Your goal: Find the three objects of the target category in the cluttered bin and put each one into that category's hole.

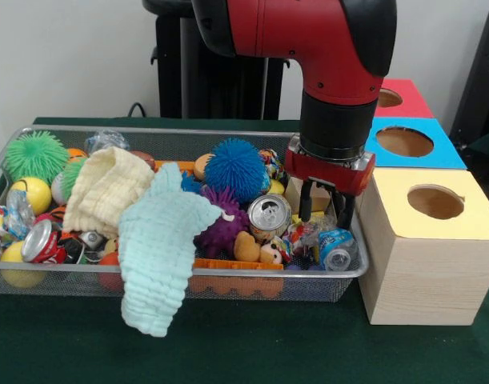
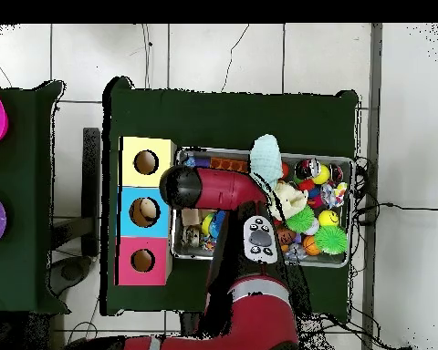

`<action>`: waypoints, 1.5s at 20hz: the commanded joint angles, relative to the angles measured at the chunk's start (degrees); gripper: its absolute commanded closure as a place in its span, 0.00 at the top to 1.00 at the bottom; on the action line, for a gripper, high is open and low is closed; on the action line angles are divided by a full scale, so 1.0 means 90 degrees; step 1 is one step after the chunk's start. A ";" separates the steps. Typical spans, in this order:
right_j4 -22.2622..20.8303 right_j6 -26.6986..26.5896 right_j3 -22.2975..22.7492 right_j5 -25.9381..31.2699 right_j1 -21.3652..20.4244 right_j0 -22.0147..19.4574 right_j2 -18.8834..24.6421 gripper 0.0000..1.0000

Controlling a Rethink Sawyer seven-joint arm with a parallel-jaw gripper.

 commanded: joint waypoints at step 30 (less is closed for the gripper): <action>-0.0571 -0.0047 -0.0575 0.0068 0.0359 -0.0002 0.0332 1.00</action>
